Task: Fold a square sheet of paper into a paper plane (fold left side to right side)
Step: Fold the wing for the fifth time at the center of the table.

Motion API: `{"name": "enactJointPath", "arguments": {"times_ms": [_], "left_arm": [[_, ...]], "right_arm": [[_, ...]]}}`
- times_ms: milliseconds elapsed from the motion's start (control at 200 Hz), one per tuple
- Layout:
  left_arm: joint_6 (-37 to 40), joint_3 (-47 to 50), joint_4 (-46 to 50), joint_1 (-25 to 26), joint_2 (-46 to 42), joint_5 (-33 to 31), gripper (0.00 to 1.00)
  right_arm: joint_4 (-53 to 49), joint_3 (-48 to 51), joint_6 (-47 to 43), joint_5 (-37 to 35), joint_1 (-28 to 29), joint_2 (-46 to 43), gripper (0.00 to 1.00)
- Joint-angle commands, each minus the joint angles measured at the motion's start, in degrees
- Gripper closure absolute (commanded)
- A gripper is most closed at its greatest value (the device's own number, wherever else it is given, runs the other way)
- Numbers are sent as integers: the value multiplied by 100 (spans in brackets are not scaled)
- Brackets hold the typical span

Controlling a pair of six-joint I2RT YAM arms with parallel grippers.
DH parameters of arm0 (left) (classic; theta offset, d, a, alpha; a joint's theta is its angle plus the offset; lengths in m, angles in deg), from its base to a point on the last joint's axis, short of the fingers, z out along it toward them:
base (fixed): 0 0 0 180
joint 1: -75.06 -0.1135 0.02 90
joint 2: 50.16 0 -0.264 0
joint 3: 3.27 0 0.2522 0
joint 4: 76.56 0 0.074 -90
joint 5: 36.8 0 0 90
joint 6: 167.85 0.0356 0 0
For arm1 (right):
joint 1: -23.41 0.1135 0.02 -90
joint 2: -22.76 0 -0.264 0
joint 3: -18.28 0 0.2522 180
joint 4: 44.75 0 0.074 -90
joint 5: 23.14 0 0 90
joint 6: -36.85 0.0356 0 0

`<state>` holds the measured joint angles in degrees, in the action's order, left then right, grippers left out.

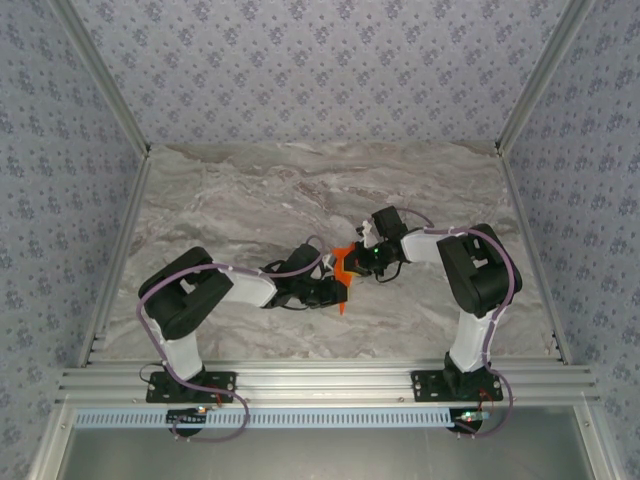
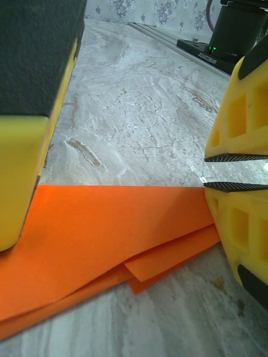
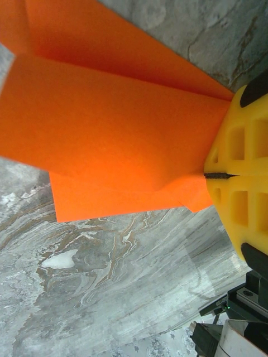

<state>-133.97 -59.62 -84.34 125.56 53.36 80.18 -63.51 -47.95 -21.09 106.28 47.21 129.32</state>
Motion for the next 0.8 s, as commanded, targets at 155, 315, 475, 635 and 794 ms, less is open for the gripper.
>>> {"name": "enactJointPath", "arguments": {"times_ms": [155, 315, 475, 635, 794], "left_arm": [[257, -43, 684, 172, -595, 130, 76], [243, -83, 494, 171, -618, 337, 76], [150, -90, 401, 171, -385, 419, 76], [127, -197, 476, 180, -111, 492, 76], [110, -147, 547, 180, -25, 431, 77]], "right_arm": [[-434, 6, -112, -435, 31, 250, 98], [-433, 3, -112, -435, 38, 246, 98], [-447, 16, -112, -435, 37, 244, 98], [-483, 9, -129, -455, 38, 243, 98], [-520, -9, -147, -470, 38, 243, 98]]}}
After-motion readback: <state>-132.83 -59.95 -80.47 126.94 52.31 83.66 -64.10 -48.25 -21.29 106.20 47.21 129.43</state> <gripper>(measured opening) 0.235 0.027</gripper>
